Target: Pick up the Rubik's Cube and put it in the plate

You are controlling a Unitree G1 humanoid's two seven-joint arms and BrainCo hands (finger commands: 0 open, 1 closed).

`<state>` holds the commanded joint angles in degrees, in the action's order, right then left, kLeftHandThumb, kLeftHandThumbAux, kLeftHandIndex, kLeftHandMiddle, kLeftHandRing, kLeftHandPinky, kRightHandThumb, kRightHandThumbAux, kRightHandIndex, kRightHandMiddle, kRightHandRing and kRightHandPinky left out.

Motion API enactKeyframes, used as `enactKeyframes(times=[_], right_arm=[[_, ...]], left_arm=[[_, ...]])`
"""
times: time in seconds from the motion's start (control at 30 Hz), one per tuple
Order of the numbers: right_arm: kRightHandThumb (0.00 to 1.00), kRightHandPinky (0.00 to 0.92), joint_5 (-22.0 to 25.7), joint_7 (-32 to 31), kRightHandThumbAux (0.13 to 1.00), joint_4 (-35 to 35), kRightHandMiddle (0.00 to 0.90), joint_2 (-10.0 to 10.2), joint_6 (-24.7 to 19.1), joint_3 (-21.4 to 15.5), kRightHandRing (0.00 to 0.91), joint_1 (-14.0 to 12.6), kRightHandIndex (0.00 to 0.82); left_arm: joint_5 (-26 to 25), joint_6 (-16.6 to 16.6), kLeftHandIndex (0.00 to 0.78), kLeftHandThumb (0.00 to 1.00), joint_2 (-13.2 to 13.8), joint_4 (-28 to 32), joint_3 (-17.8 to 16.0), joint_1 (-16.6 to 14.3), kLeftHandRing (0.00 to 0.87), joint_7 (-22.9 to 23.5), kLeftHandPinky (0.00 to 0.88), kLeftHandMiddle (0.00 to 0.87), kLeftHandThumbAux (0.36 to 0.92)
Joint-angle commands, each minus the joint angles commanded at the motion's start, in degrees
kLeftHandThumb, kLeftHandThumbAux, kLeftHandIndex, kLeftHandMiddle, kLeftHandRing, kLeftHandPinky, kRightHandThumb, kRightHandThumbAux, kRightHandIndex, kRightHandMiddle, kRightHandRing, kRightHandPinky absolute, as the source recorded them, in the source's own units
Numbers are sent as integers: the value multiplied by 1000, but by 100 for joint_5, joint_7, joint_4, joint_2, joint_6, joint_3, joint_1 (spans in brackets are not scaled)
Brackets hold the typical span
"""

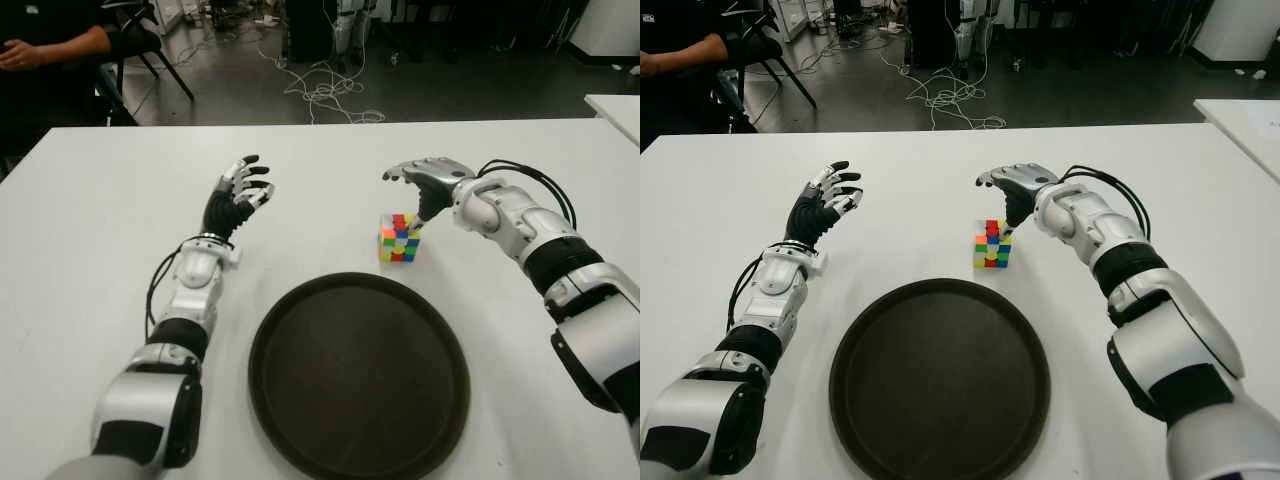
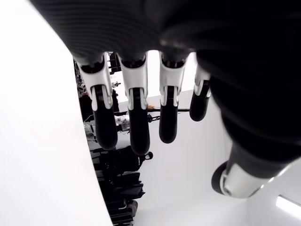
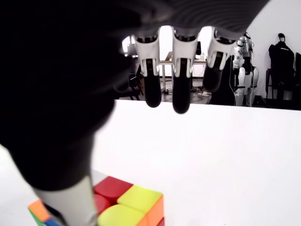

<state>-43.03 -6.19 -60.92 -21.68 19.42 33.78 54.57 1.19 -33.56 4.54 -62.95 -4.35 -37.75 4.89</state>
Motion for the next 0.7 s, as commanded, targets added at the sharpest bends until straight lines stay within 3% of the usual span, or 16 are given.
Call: enactKeyframes(times=[0.23,0.53,0.7], right_arm=[[0,534,40,-149,879,62,594,-8,-61,-10,605,-13,408],[0,557,48,-168,879,134,624,-16,-157,-24,624,-56,452],[0,562,63,-130,877,148,631,-20,-167,-39,628,-73,459]], left_arm=[[39,-3,172,150,-4,12,19,5,278,-65,324,246,694],[45,-32,169,139,1,-26,27,-8,281,-38,338,250,667],[63,-59,180,145,0,-25,36,-3,283,-63,332,257,679]])
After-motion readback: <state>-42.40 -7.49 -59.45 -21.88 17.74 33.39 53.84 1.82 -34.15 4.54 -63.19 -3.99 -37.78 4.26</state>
